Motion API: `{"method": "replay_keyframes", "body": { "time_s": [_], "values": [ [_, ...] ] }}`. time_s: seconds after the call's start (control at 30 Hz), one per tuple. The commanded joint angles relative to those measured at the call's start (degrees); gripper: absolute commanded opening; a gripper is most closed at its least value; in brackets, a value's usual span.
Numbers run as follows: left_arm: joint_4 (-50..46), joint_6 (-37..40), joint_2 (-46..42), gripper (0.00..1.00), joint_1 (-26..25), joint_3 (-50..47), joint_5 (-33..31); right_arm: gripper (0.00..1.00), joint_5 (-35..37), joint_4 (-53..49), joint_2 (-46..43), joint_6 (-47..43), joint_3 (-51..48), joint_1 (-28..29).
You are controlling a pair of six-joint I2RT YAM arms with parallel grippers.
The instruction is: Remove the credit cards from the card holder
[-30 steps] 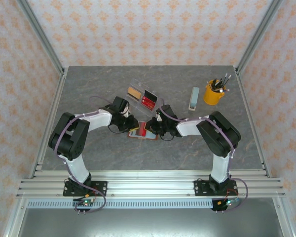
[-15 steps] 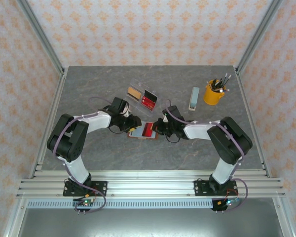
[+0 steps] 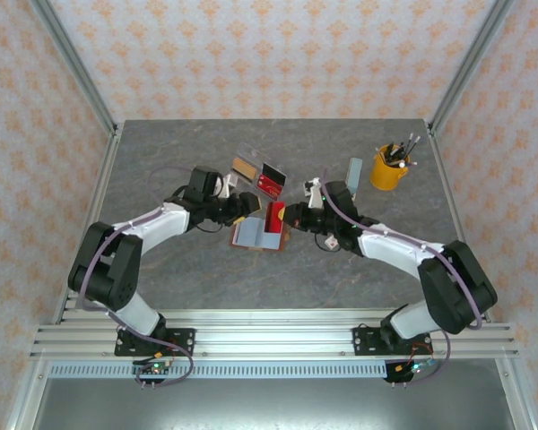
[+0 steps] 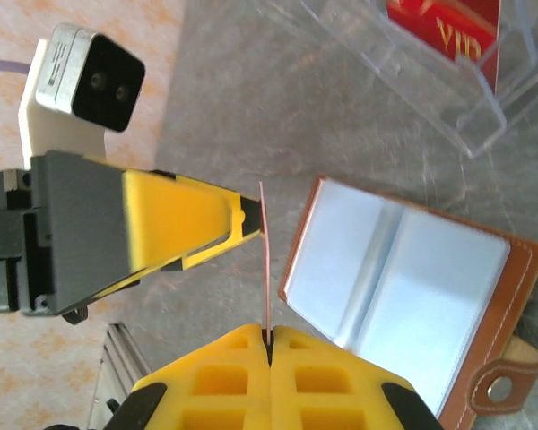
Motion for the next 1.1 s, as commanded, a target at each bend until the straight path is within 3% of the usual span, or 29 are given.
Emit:
{"method": "replay_keyframes", "body": {
  "time_s": [0.0,0.2,0.3,0.53,0.7,0.8,0.9,1.07],
  "values": [
    [8.0,-2.6,-2.6,0.69,0.1,0.4,7.4,0.0,-7.5,4.4,-1.0,-0.6,1.6,-2.7],
    [12.2,-6.7,-2.2,0.7,-0.4,2.3,11.6,0.0,-13.7,8.7,-0.3,3.3,4.1,-4.6],
    [13.3,-7.7,-1.1,0.66,-1.0,3.3,12.8,0.0,-15.3,10.3,0.2,4.8,5.2,-4.6],
    [14.9,-9.4,-3.1,0.32,-1.4,3.8,13.9,0.0,-16.9,13.6,2.3,8.6,6.3,-4.6],
    [15.3,-10.2,-6.6,0.13,-1.6,2.3,12.5,0.01,-17.3,17.0,3.1,12.5,5.9,-4.6],
    [18.4,-13.3,-7.7,0.0,-1.8,1.2,11.3,0.11,-17.4,21.7,3.2,16.8,4.8,-4.5],
    [20.3,-16.0,-8.5,0.0,-2.5,1.0,8.5,0.26,-16.3,25.5,3.5,21.3,3.5,-3.2],
    [21.9,-19.1,-10.0,0.0,-3.2,-0.1,2.1,0.29,-13.4,38.3,6.2,32.0,0.5,-0.1]
  ]
}}
